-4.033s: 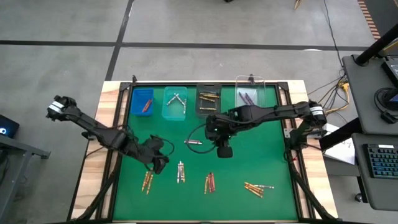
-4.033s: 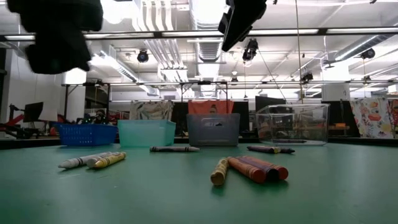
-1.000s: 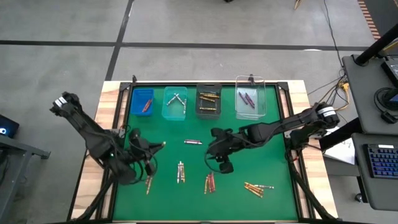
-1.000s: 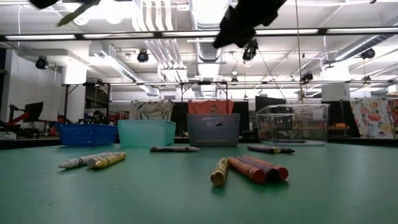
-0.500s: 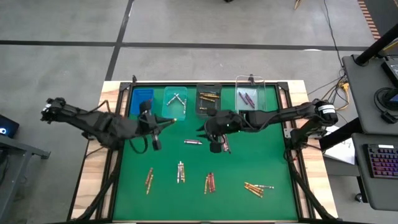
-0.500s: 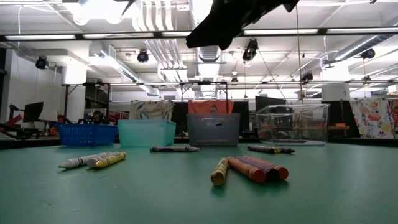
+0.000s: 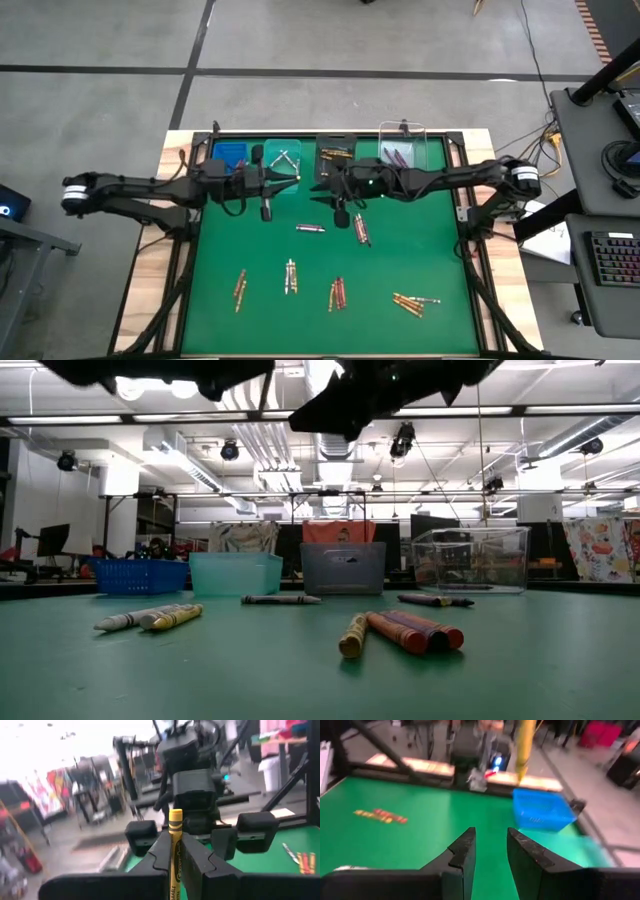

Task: Sort crayons
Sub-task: Put the yellow crayon into the black bin

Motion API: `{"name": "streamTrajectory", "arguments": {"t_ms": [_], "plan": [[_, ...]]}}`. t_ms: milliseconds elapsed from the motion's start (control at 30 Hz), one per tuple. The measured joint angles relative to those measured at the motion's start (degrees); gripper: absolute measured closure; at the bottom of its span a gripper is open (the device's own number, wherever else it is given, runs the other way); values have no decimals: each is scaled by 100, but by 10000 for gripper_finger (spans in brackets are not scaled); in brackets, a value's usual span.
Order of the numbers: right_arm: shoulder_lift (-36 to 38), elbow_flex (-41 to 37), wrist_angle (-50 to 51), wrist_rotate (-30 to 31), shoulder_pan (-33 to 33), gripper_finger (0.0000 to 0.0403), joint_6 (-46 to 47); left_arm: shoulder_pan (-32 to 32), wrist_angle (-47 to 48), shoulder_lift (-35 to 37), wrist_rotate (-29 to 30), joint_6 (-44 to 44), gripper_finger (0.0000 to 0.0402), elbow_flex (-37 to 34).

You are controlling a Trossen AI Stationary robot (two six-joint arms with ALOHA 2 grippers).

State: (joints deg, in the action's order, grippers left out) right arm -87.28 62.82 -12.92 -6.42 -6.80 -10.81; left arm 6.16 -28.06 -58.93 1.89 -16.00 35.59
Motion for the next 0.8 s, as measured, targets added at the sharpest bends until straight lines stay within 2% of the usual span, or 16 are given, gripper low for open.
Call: {"name": "streamTrajectory", "arguments": {"t_ms": [133,300,433,500,633,800], "plan": [[-5,-320,-887,-18,-348,305,-310,430,-928,-148,-434,-264,402,-491],[-5,-471,-1319,-214,-865,305,-234,934,-1521,-458,-860,-267,402,-605],[-5,-441,-1333,-1018,-1139,305,312,1160,-1917,-869,-1329,-36,402,-426],[-5,-438,-1342,-1233,-1157,305,564,1174,-2073,-1060,-1561,100,401,-302],[-5,-440,-1402,-1270,-1119,302,850,1160,-2212,-1415,-1655,314,401,-10],[-5,-431,-1522,-1276,-933,279,639,1158,-2209,-1785,-1666,477,401,274]]}}
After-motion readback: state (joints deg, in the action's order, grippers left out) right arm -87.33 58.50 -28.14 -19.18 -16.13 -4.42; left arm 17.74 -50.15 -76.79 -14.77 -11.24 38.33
